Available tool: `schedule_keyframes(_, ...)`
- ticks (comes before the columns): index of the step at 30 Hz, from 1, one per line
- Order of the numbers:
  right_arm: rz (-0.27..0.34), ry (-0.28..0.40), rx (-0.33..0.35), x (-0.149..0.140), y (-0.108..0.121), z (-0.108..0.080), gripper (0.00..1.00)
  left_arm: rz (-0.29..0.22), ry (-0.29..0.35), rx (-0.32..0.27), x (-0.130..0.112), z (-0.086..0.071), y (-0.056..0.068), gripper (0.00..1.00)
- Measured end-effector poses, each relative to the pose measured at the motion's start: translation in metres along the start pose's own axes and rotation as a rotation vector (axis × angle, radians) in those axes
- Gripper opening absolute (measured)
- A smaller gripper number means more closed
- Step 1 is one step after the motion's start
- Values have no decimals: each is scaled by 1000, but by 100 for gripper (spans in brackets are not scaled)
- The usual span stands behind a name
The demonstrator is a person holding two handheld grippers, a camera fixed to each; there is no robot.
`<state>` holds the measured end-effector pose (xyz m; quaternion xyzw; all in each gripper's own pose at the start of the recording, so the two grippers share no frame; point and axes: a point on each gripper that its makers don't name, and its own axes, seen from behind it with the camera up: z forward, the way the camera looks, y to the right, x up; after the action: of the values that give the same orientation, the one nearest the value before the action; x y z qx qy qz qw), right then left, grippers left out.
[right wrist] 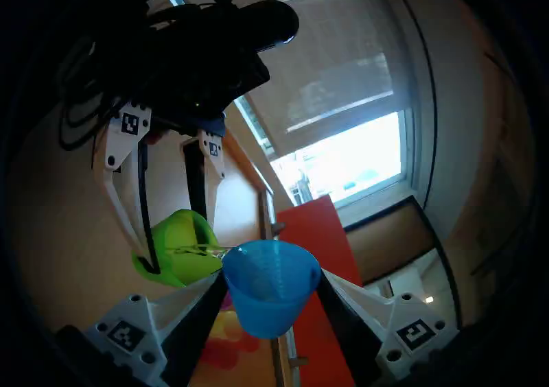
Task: Pour water
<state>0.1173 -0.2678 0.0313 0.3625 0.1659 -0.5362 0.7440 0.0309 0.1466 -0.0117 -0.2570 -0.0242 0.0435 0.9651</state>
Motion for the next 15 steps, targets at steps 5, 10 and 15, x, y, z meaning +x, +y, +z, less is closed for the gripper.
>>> schedule_keyframes(5,-19,-4,-7,-1,3,0,92,0,-2,-2,-1,0,1,87)
schedule_keyframes(10,-34,-5,-8,-1,5,0,91,0,-2,-3,-1,0,1,86)
schedule_keyframes(15,-42,-4,-11,-1,7,0,91,-1,-2,-4,-1,1,2,86)
